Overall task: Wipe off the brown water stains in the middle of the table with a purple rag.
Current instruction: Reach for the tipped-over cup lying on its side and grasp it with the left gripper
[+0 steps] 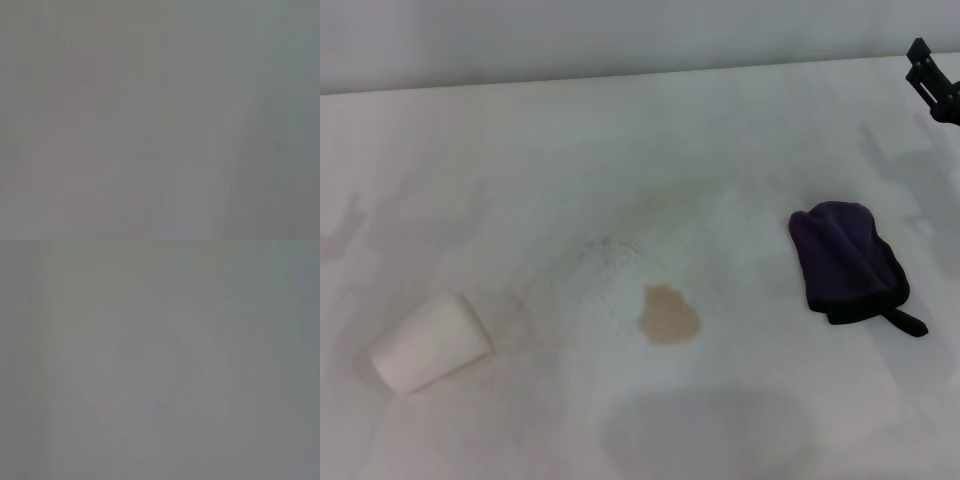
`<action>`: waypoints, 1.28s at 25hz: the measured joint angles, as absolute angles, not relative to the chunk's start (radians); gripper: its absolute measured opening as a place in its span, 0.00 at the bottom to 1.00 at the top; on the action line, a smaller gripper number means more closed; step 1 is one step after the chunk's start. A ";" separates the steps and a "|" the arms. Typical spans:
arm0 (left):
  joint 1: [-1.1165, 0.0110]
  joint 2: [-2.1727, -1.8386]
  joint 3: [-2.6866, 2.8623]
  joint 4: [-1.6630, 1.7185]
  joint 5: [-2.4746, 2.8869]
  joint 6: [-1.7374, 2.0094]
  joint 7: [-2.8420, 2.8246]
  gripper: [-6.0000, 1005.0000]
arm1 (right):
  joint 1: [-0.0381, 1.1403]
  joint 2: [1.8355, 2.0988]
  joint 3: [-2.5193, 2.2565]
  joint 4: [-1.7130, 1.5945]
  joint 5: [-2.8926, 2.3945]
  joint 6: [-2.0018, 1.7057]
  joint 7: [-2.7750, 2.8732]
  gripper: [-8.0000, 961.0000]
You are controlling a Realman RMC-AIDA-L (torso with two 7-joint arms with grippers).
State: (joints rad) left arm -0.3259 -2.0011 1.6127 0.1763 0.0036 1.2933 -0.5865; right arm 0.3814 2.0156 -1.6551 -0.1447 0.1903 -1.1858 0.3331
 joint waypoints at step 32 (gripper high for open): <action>-0.337 -1.790 1.578 0.525 0.612 1.017 -1.118 0.88 | 0.384 2.012 -1.655 -0.158 0.190 -1.194 0.334 0.90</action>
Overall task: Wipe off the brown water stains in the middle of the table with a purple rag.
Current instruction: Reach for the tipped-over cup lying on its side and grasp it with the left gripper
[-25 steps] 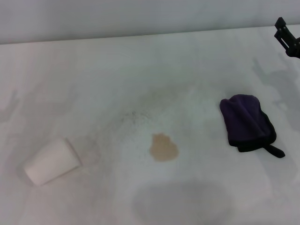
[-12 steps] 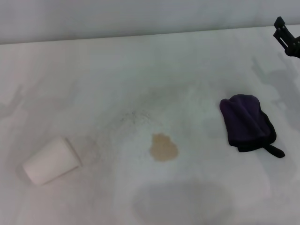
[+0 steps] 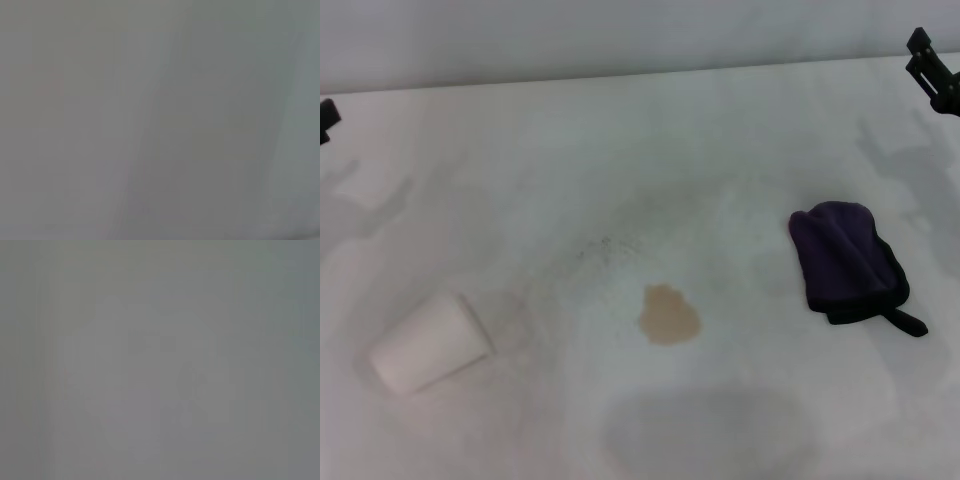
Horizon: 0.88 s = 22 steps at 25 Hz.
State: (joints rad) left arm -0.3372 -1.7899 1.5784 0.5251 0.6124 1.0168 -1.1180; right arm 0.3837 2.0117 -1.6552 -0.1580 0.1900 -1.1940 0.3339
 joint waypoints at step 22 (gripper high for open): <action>-0.345 -1.877 1.016 1.204 2.131 1.585 -1.980 0.88 | 0.382 2.016 -1.663 -0.191 0.183 -1.203 0.338 0.90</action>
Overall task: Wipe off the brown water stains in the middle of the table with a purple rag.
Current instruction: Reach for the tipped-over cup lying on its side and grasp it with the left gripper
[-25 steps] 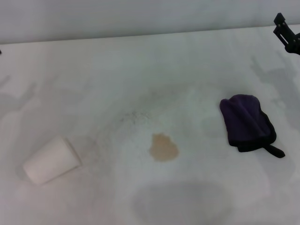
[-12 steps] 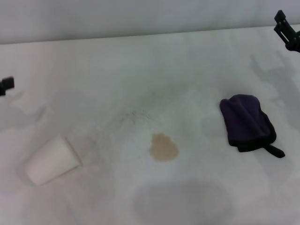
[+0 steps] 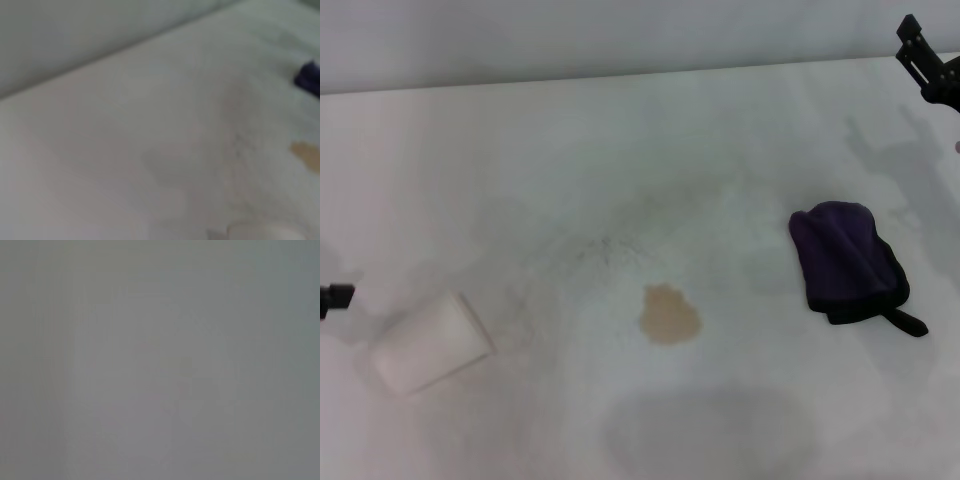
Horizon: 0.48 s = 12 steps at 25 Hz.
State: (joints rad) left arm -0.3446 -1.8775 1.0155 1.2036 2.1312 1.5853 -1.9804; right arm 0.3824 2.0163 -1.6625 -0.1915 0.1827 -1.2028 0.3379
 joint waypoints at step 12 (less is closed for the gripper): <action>-0.402 -1.907 1.053 1.198 2.257 1.626 -1.930 0.88 | 0.375 2.021 -1.676 -0.193 0.181 -1.219 0.344 0.89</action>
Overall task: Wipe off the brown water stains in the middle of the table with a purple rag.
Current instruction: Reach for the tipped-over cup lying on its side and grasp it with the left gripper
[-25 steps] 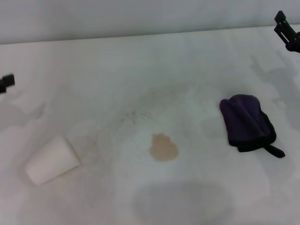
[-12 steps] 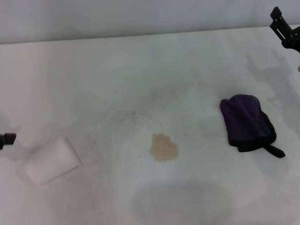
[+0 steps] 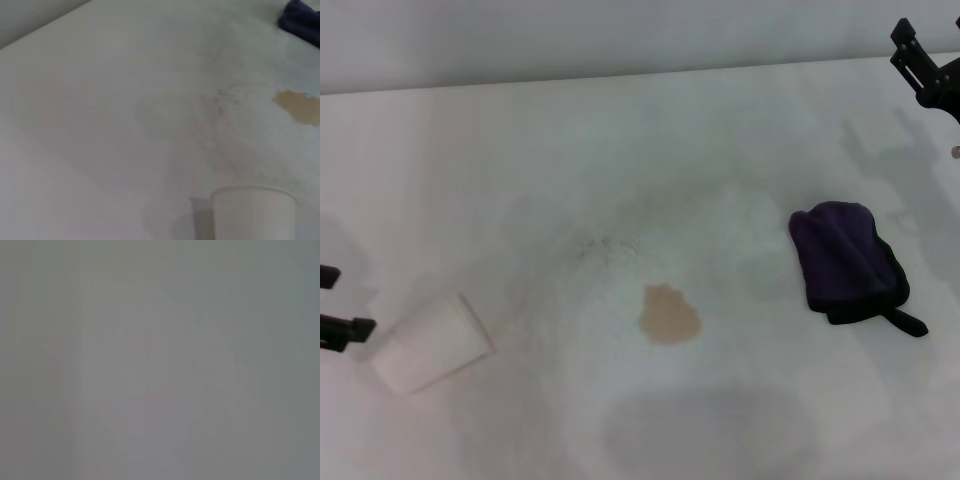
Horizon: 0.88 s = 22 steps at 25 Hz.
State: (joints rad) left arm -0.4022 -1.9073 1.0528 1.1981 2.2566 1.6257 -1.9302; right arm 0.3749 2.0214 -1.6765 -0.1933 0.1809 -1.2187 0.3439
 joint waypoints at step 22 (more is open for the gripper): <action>-0.458 -2.005 1.084 1.106 2.367 1.577 -1.779 0.88 | 0.381 2.022 -1.678 -0.193 0.181 -1.219 0.351 0.89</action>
